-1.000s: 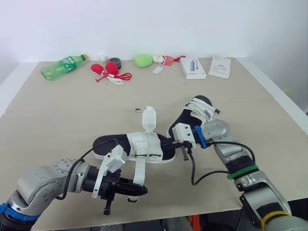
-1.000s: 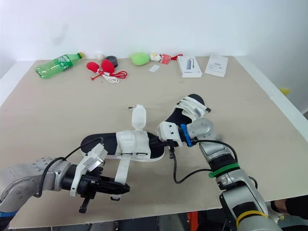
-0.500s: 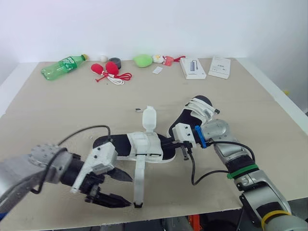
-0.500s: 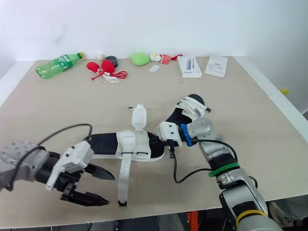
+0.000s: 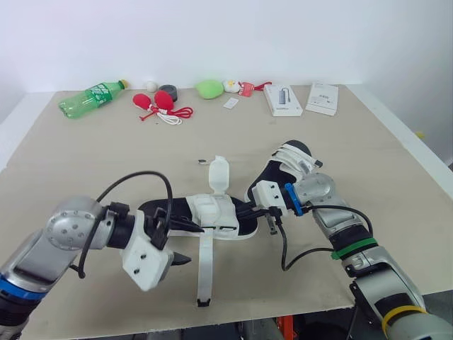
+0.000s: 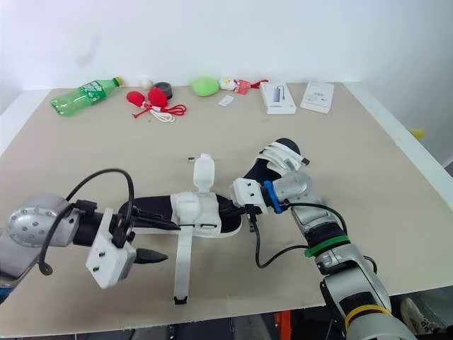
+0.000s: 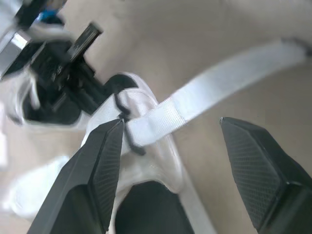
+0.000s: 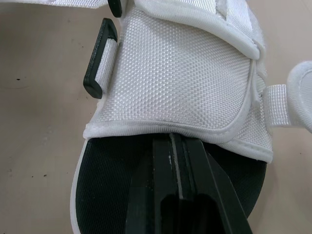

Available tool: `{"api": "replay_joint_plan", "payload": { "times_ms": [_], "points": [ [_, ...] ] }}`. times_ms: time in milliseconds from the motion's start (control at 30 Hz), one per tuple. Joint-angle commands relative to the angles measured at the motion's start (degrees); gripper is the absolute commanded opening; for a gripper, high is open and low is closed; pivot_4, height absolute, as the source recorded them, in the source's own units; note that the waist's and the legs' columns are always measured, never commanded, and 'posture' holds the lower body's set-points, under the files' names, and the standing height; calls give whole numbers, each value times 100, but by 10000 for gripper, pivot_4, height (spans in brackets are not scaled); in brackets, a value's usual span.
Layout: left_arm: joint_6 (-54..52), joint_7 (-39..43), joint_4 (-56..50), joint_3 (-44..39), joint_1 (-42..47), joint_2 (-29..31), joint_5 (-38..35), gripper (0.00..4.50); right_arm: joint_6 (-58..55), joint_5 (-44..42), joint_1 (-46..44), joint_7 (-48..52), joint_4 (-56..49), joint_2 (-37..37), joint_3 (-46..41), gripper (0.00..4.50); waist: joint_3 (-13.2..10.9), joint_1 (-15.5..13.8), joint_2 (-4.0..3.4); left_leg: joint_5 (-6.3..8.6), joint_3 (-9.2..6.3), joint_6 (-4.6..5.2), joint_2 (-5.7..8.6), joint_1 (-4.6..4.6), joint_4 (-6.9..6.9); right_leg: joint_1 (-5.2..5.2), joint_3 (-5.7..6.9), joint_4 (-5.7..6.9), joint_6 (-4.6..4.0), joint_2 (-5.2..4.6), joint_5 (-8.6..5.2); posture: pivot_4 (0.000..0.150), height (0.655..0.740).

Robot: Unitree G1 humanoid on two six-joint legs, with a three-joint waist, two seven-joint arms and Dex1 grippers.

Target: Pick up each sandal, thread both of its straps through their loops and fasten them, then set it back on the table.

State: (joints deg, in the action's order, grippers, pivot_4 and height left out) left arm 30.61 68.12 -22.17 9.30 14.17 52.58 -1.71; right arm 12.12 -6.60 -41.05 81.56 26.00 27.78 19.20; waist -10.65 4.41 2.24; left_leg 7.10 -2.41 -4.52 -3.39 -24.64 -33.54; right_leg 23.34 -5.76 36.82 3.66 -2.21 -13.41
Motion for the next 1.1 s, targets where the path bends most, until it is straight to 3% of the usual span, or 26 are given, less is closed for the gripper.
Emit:
{"api": "replay_joint_plan", "payload": {
  "times_ms": [33,233,567,600,633,667,800,967,1100],
  "points": [
    [1487,-322,397,92,-3,-127,426,32409,-42,264,77,16,215,65,121,0,1,-1,-3,0,4,0,-2,1,1,0,-2,0,0,0,0,1500,7400],
    [2041,-656,738,411,133,-321,811,32409,-36,271,83,-5,218,68,119,0,2,-6,-3,-1,34,4,-10,3,2,0,-15,2,1,0,0,1500,7400],
    [1672,-961,669,911,218,-705,1156,32409,-105,254,160,-41,83,154,97,0,3,-10,-4,-1,57,7,-15,16,1,0,-33,20,4,5,0,1500,7400],
    [1648,-977,655,941,236,-717,1163,27404,-110,252,166,-39,73,164,96,0,3,-9,-4,-1,57,7,-15,16,1,-1,-34,20,4,4,0,1500,7400],
    [1649,-979,645,974,255,-719,1155,25397,-111,255,168,-37,67,172,97,0,3,-10,-4,-1,58,7,-15,16,1,-1,-34,21,4,4,0,1500,7400],
    [1665,-1004,633,994,275,-721,1154,18634,-114,259,170,-36,62,178,99,0,3,-10,-4,-1,59,7,-15,16,1,-1,-35,20,5,4,0,1500,7400],
    [1459,-1084,553,1057,310,-768,1113,2824,-135,263,178,-30,27,190,109,0,3,-10,-4,-2,60,7,-15,17,1,-1,-37,20,5,4,0,1500,7400],
    [914,-1201,462,968,188,-793,675,1252,-123,274,172,-23,35,201,118,0,3,-10,-4,-1,60,7,-15,17,1,-2,-37,21,6,5,-1,1500,7400],
    [-465,-1227,153,764,21,-820,-463,1252,-102,286,164,-24,51,197,126,0,3,-9,-4,-1,60,8,-15,17,1,-2,-37,22,7,5,-1,1500,7400]
  ]
}}
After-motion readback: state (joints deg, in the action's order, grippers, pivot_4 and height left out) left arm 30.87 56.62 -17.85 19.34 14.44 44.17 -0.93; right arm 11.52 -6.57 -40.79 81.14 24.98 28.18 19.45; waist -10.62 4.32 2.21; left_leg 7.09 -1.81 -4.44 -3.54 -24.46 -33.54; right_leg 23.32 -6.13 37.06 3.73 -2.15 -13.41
